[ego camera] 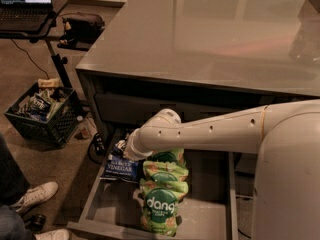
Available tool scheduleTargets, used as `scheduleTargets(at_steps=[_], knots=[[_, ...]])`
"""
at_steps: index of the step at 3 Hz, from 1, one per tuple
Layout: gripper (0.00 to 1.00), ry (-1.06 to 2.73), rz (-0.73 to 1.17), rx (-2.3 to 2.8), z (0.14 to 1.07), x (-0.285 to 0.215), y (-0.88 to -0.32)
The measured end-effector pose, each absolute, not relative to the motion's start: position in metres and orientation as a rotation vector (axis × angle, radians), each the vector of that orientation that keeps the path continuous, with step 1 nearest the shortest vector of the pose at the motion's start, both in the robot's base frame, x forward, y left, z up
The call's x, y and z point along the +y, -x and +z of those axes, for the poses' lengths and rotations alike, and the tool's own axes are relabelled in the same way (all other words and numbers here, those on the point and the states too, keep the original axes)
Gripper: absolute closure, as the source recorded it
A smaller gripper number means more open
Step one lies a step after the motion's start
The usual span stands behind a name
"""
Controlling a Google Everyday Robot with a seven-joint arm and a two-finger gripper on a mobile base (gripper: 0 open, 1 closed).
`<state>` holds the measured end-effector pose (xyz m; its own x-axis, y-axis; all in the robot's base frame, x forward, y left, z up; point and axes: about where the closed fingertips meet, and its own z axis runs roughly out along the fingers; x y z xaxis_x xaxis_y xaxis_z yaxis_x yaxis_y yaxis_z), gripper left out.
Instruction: Pick blue chip bag from middle drawer and place on counter
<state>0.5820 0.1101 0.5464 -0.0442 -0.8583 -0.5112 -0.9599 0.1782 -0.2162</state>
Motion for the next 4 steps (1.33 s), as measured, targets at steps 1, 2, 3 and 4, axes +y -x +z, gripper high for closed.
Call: scheduleTargets(at_steps=[1,2,3,4], knots=[[1.00,1.688,0.196,1.953,0.574,0.100,-0.578],[1.00,1.669,0.120,1.947,0.619,0.097,-0.545],[1.00,1.630,0.049,2.002,0.656,0.080,-0.492],[1.00,1.620,0.001,1.964,0.683,0.080,-0.488]])
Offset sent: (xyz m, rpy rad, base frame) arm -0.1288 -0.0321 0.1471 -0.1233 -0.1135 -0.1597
